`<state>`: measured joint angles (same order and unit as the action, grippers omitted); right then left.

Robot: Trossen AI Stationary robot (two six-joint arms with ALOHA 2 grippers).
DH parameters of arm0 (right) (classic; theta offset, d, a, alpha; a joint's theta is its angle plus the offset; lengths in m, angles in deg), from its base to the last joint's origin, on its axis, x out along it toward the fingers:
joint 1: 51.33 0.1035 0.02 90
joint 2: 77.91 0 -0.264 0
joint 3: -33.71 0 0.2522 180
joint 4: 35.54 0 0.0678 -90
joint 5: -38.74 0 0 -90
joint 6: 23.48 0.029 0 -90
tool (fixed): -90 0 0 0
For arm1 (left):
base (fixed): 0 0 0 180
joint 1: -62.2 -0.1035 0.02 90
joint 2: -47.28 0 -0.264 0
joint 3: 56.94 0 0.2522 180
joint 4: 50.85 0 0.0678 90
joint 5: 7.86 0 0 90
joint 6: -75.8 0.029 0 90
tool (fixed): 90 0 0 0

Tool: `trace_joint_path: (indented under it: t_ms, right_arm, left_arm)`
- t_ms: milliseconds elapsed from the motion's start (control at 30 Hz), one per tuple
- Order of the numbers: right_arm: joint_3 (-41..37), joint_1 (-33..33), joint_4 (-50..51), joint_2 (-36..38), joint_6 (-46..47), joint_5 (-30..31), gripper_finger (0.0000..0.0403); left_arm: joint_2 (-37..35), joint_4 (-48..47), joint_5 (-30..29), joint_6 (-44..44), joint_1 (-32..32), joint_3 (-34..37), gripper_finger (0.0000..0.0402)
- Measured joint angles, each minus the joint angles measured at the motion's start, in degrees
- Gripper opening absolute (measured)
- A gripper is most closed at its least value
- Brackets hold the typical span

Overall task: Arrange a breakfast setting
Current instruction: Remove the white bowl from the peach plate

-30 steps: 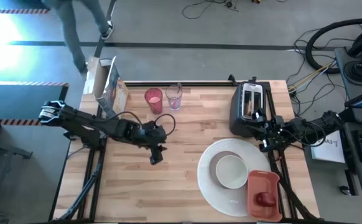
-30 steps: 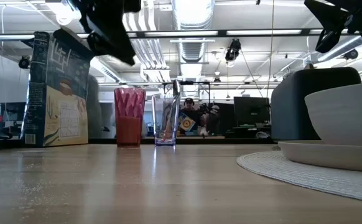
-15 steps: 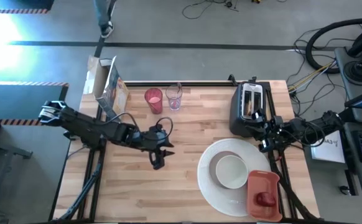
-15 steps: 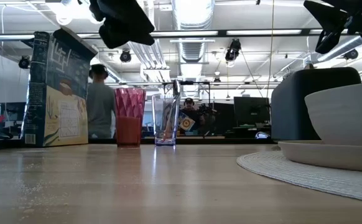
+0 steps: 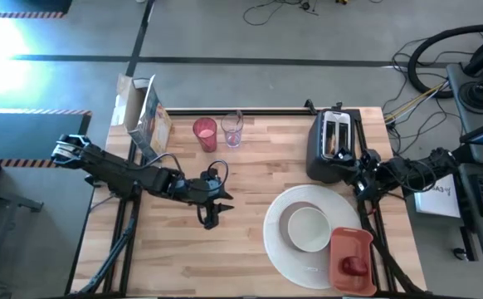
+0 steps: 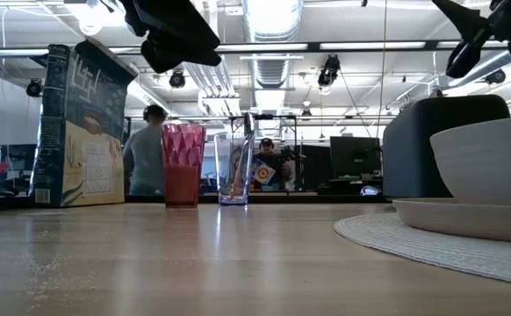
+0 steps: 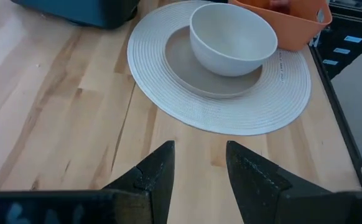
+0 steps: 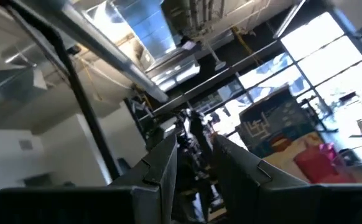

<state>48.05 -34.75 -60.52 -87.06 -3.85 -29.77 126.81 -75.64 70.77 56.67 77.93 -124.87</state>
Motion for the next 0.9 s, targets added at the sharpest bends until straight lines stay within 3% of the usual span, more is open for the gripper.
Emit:
trace_joint_path:
  t_ms: [133,300,467,733,900]
  right_arm:
    - [0.7,0.0,2.8,0.0,6.0,6.7,0.0095]
    - [5.1,0.0,9.8,-0.5,7.3,6.8,0.0095]
    - [13.2,0.0,24.3,-3.4,7.4,7.2,0.0095]
    - [27.2,0.0,56.4,-14.2,27.6,6.2,0.0095]
    - [33.2,0.0,62.7,-24.3,33.3,-0.4,0.0095]
  left_arm:
    - [0.0,0.0,-0.1,0.2,0.0,0.1,0.0128]
    - [0.0,0.0,-0.2,0.2,-0.1,0.7,0.0128]
    - [0.0,-0.1,-0.3,0.2,-0.1,0.7,0.0128]
    - [-0.2,-1.7,-0.3,-0.8,-0.3,0.8,0.0128]
    - [-0.3,-1.9,-0.3,-0.9,-0.8,0.8,0.0128]
